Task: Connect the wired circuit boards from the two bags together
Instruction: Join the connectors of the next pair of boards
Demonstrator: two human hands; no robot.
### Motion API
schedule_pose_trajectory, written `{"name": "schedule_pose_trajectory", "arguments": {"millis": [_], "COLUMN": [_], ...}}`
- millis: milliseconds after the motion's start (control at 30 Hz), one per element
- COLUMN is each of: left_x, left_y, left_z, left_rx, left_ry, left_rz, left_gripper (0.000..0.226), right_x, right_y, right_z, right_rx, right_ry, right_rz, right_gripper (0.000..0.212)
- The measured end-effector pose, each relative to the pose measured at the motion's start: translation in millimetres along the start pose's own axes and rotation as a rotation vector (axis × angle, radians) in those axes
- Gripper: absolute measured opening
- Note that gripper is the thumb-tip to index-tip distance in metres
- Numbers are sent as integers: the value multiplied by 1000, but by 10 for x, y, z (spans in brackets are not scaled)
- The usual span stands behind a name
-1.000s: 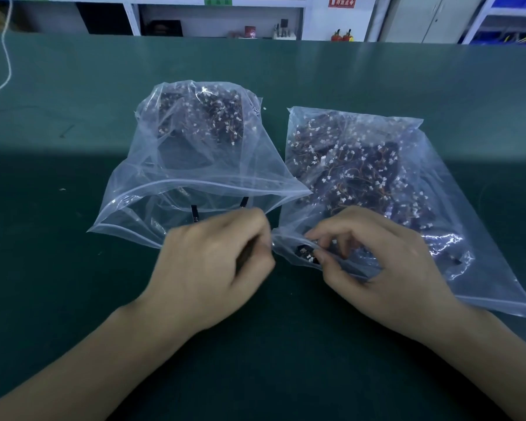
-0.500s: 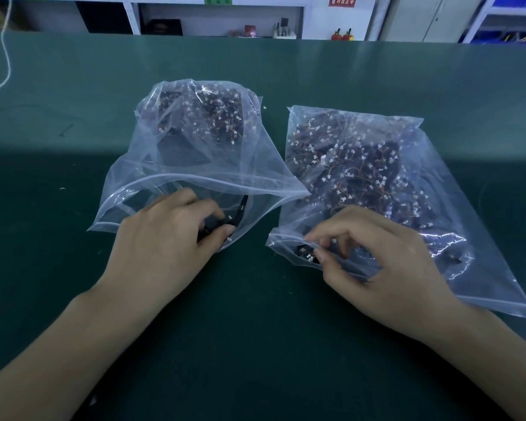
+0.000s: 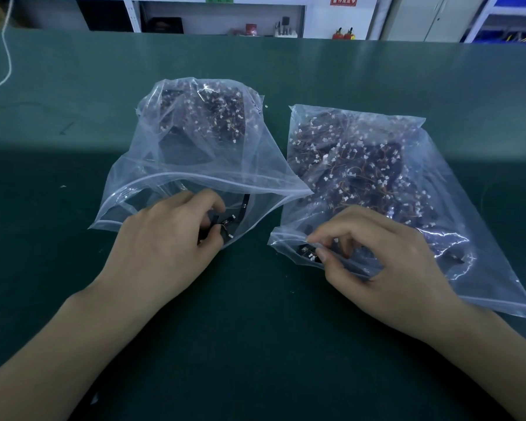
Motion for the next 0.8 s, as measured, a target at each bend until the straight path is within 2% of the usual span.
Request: {"name": "schedule_pose_trajectory", "arguments": {"millis": [200, 433, 600, 700, 800], "left_x": [54, 60, 117, 126, 84], "left_y": [41, 285, 434, 497, 537], "left_z": [5, -23, -73, -101, -98], "left_rx": [-56, -354, -440, -437, -406], "left_ry": [154, 332, 475, 485, 424], "left_rz": [-15, -128, -324, -478, -599], "left_gripper": [24, 32, 20, 6, 6], "right_x": [3, 29, 25, 20, 13], "right_y": [-9, -79, -58, -50, -50], "right_z": [-2, -7, 0, 3, 5], "right_rx": [-6, -33, -60, -66, -58], "right_ry": [-7, -28, -23, -23, -19], "right_rz": [-5, 6, -8, -2, -6], "right_gripper": [19, 14, 14, 15, 18]}}
Point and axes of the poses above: each hand's wrist, its own z-axis towards the middle knuckle, its own x-axis out of the back of the hand, y = z × x, the point moved 4 cm from there along z, towards the middle knuckle, and after that the axes turned 13 degrees about -x, right-handed, at the moved point
